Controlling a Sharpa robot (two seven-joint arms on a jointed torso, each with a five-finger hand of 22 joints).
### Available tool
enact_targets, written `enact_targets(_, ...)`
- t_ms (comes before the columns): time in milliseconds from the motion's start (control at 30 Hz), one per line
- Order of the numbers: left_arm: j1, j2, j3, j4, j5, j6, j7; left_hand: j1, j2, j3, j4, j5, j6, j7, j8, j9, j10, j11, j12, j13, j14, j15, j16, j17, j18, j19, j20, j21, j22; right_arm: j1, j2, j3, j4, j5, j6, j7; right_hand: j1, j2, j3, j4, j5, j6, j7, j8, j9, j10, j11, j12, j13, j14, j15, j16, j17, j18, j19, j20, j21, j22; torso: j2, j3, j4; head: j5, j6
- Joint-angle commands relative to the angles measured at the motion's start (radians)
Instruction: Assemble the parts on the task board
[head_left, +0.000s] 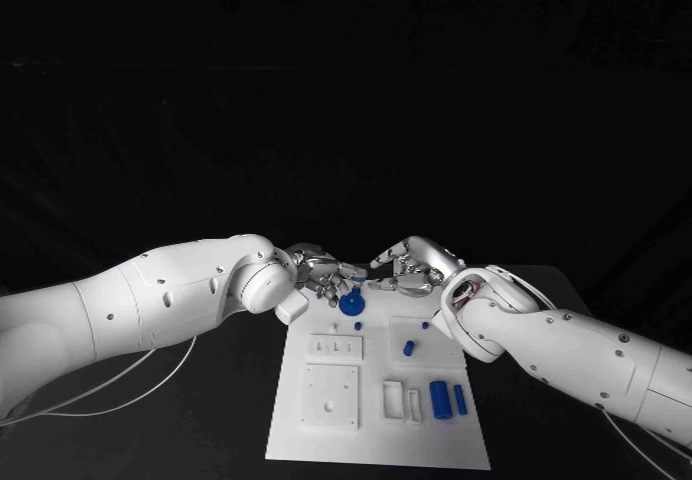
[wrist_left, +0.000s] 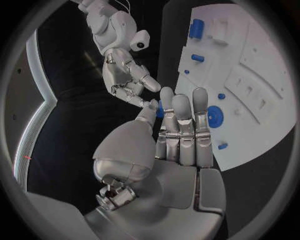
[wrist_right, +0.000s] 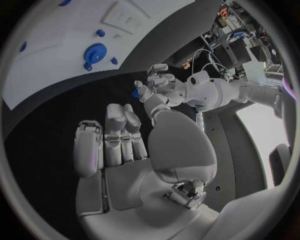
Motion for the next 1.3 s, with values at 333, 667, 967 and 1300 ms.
enact_targets(333,-0.002,0.008,0.001,0.007,-0.007,0.030,0.019,0.003,0.000,0.024,-0.031,-0.006,0.050,-0.043,0.003,0.514,0.038,-0.006,0.000,-0.005,0.000,-0.008,-0.004,0.001,-0.019,0.013,0.001,-0.018,0.014,-0.003,0.030,0.000,-0.011,0.018,0.003,0.028,-0.006,0.006,0.001,-0.006,0.002,-0.001,-0.001,-0.004,0.001,-0.004,0.001,-0.001,-0.003,-0.001,0.006,-0.003,-0.001,0.004,0.084,0.005,-0.006,0.230,0.000,-0.0015,0.0012,0.000,-0.002)
enact_targets(667,-0.003,0.010,0.001,0.007,-0.016,0.036,0.020,0.007,0.000,0.023,-0.029,-0.007,0.048,-0.042,0.003,0.510,0.038,-0.006,0.000,-0.006,0.000,-0.008,-0.006,0.001,-0.019,0.017,0.002,-0.028,0.024,-0.008,0.040,0.000,-0.021,0.019,0.046,0.029,-0.003,0.022,0.013,-0.021,-0.002,0.030,-0.009,-0.004,0.003,-0.006,-0.004,0.000,-0.004,-0.003,0.003,-0.005,-0.003,0.003,0.084,0.003,-0.006,0.230,0.000,-0.0004,0.0021,0.002,-0.001)
enact_targets(967,-0.003,0.012,0.001,0.009,-0.019,0.041,0.022,0.009,0.000,0.023,-0.028,-0.009,0.047,-0.042,0.003,0.507,0.037,-0.006,-0.002,-0.008,0.000,-0.007,-0.008,0.001,-0.019,0.018,0.002,-0.033,0.029,-0.011,0.040,0.000,-0.024,0.016,0.035,0.027,-0.020,0.047,0.108,-0.069,-0.045,0.125,-0.035,0.004,0.015,-0.002,-0.021,0.003,-0.001,-0.001,-0.007,-0.005,-0.003,0.001,0.084,-0.006,-0.002,0.231,0.000,-0.0004,0.0004,0.004,-0.001)
enact_targets(1300,-0.003,0.011,0.001,0.008,-0.024,0.044,0.023,0.010,0.000,0.023,-0.027,-0.009,0.047,-0.042,0.003,0.506,0.038,-0.006,-0.003,-0.009,0.000,-0.007,-0.009,0.000,-0.019,0.018,0.002,-0.035,0.031,-0.013,0.037,0.000,-0.021,0.018,0.012,0.039,-0.029,0.081,0.133,-0.084,-0.055,0.184,-0.055,-0.003,0.087,0.009,-0.035,0.004,0.008,0.003,-0.017,-0.006,0.000,-0.002,0.085,-0.019,0.002,0.232,0.001,0.0003,0.0008,0.004,-0.004)
